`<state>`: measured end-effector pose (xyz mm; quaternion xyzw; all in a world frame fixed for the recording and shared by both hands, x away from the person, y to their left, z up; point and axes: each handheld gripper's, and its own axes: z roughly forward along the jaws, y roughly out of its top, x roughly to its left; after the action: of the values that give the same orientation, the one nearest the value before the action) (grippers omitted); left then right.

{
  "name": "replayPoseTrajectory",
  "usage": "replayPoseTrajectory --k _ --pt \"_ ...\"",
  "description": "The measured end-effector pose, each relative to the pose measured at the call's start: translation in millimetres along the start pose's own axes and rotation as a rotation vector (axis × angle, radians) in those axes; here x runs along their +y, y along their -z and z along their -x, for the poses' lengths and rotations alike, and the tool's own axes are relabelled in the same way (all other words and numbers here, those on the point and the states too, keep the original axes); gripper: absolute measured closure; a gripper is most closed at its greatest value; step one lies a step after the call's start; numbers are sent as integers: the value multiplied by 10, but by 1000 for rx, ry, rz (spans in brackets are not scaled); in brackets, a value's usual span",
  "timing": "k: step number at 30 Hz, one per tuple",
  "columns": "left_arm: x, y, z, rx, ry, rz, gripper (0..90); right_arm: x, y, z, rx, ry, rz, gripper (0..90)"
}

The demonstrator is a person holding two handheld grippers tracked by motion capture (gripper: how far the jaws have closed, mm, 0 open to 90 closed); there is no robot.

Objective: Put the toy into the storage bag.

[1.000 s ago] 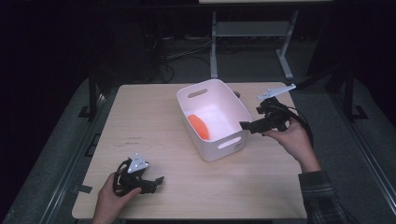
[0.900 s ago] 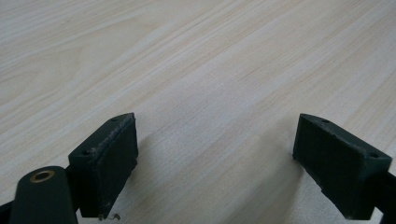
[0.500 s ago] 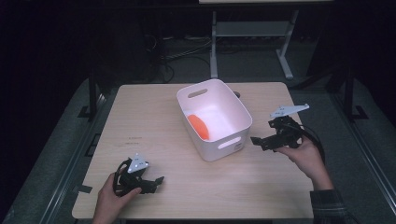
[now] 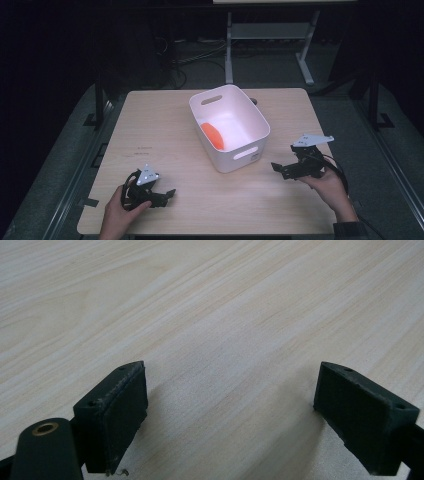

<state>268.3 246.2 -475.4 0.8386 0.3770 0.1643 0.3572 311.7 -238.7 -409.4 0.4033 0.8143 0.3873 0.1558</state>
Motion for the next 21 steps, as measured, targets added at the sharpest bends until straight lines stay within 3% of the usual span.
replayPoseTrajectory --k 9,21 --pt "0 -2 3 0 4 3 132 -319 -31 8 -10 -25 22 16" --pt "0 -2 3 0 3 4 131 -620 -65 -32 -26 -32 -10 16"
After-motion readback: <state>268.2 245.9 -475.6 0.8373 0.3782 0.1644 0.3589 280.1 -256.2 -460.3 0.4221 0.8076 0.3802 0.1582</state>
